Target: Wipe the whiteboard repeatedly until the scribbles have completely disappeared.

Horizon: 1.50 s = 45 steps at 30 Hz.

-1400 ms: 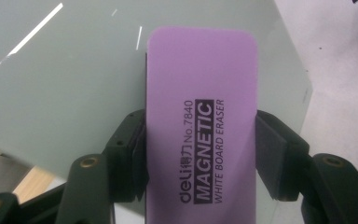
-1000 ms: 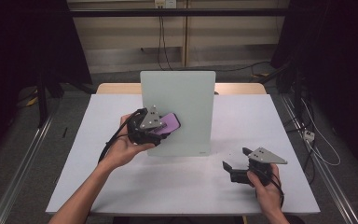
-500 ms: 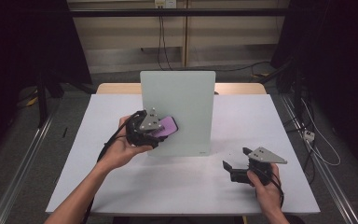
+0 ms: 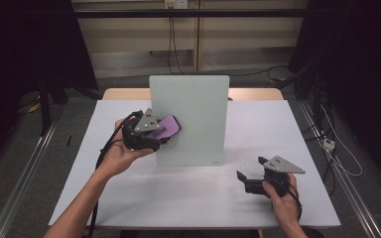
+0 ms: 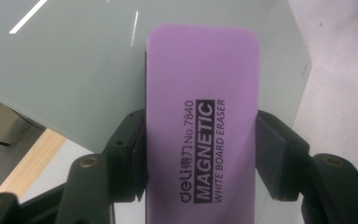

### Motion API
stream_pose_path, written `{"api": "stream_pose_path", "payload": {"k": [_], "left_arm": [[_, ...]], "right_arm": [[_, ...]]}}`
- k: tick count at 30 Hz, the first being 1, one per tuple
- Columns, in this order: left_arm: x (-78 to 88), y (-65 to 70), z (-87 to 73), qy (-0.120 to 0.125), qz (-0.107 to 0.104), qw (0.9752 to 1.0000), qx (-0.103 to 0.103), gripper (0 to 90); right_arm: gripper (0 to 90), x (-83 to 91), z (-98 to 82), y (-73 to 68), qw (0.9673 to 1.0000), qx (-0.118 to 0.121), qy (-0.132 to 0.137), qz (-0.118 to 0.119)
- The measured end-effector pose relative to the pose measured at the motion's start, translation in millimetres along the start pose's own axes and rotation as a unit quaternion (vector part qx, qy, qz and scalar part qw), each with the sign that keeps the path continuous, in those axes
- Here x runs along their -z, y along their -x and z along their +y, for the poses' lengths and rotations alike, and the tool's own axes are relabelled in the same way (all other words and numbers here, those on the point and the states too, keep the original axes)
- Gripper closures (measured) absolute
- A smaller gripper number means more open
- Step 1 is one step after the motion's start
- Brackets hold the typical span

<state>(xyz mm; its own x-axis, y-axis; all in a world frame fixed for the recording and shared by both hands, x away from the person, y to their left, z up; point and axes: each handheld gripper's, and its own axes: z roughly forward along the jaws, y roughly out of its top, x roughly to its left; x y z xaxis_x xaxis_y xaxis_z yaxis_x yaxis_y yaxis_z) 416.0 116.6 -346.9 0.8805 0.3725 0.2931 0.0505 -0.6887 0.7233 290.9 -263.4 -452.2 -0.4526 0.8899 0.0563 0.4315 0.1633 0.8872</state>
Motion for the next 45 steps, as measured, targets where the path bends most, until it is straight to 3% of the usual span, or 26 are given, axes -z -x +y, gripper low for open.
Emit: {"api": "stream_pose_path", "payload": {"k": [15, 28, 33, 37, 40, 45], "left_arm": [[-18.5, 19.7, -12.4, -0.034, -0.025, 0.9989, -0.02, 40.9], [-34.1, 33.7, -16.3, -0.065, -0.052, 0.9957, -0.042, 40.9], [-29.1, 26.4, -13.6, -0.052, -0.056, 0.9966, -0.031, 40.9], [-14.2, 12.7, -4.0, -0.024, -0.024, 0.9993, -0.014, 41.0], [-5.1, 2.8, 3.8, -0.003, -0.007, 1.0, 0.001, 40.9], [-9.4, 4.4, 10.1, 0.005, -0.006, 1.0, -0.001, 40.9]], "right_arm": [[6.8, 0.9, 0.1, -0.9, 1.0, 0.001, 0.002, 0.001], [6.8, 0.9, 0.0, -0.8, 1.0, 0.002, 0.001, 0.001], [6.8, 0.8, 0.1, -0.8, 1.0, 0.002, 0.002, 0.002], [6.8, 0.5, 0.0, 0.0, 1.0, 0.002, 0.002, 0.001], [6.8, 0.1, 0.1, -0.1, 1.0, 0.0, 0.001, 0.001], [6.8, -0.2, 0.4, -0.8, 1.0, 0.001, 0.0, 0.001]]}}
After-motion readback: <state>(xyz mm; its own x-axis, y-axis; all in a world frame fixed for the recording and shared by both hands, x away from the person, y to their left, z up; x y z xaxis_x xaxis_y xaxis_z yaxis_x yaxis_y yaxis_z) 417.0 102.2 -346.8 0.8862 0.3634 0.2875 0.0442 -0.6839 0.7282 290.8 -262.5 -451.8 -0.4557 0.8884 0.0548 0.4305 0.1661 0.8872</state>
